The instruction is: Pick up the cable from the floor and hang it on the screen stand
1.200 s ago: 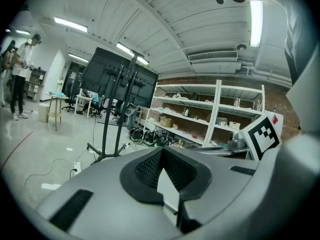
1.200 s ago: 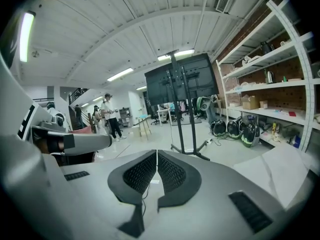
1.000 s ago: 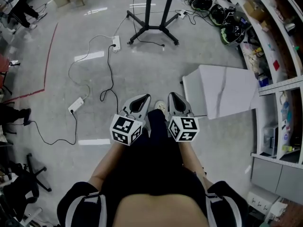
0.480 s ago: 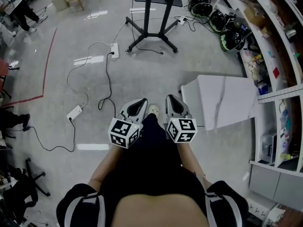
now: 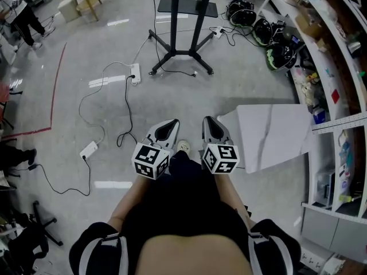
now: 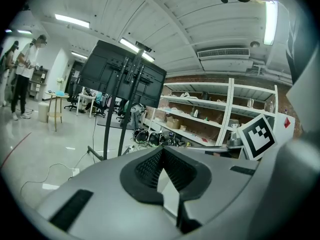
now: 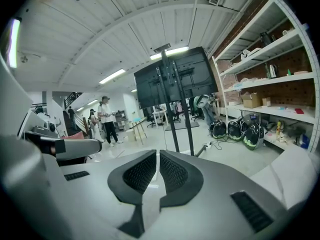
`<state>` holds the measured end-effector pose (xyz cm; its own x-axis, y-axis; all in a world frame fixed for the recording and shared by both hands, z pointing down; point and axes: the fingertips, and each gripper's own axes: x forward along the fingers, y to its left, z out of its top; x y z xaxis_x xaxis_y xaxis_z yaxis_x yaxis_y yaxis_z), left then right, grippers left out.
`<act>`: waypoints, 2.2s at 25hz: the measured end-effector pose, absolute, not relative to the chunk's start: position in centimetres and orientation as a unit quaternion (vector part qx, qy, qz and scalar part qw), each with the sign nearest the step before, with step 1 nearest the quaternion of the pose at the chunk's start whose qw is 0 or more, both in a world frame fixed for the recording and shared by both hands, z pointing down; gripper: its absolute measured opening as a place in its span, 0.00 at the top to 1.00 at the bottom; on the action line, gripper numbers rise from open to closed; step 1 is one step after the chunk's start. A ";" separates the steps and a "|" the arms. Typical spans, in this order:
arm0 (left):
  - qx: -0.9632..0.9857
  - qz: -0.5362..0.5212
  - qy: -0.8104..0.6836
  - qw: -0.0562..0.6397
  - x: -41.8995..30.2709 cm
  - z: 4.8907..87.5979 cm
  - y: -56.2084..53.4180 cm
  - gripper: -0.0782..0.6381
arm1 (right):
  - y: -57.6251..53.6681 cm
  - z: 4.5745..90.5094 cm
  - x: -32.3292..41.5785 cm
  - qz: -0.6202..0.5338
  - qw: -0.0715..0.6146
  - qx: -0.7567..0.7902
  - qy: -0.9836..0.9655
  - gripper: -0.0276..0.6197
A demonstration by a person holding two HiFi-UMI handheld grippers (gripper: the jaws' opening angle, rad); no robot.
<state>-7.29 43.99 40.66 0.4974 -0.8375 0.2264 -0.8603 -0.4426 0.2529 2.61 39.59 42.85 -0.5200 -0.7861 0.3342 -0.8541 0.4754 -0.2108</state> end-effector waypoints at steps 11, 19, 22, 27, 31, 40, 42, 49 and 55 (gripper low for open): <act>0.846 0.027 -0.505 0.169 -5.9 40.2 36.4 0.88 | 32.5 43.1 2.8 0.183 0.099 0.452 -0.867 0.92; 0.845 0.029 -0.506 0.170 -3.9 41.1 32.6 0.88 | 28.5 44.0 4.7 0.190 0.088 0.456 -0.865 0.92; 0.848 0.031 -0.503 0.165 -3.4 41.3 31.4 0.88 | 27.2 44.3 5.1 0.193 0.086 0.456 -0.864 0.92; 0.847 0.024 -0.505 0.166 -3.0 41.2 30.4 0.88 | 26.0 44.5 5.6 0.197 0.084 0.458 -0.863 0.92; 0.841 0.027 -0.512 0.172 -3.3 41.6 29.9 0.88 | 25.7 45.0 5.1 0.204 0.090 0.452 -0.864 0.92; 0.838 0.040 -0.508 0.194 -3.3 43.1 28.0 0.88 | 24.0 46.0 5.1 0.218 0.098 0.445 -0.863 0.92; 0.842 0.044 -0.503 0.193 -3.1 43.2 27.2 0.88 | 23.3 46.1 5.5 0.220 0.097 0.451 -0.860 0.92; 0.850 0.050 -0.490 0.185 -2.9 42.8 23.3 0.88 | 20.0 46.3 6.1 0.228 0.092 0.465 -0.850 0.92; 0.849 0.050 -0.488 0.195 -3.2 43.1 19.6 0.88 | 16.3 46.4 5.9 0.238 0.089 0.472 -0.844 0.92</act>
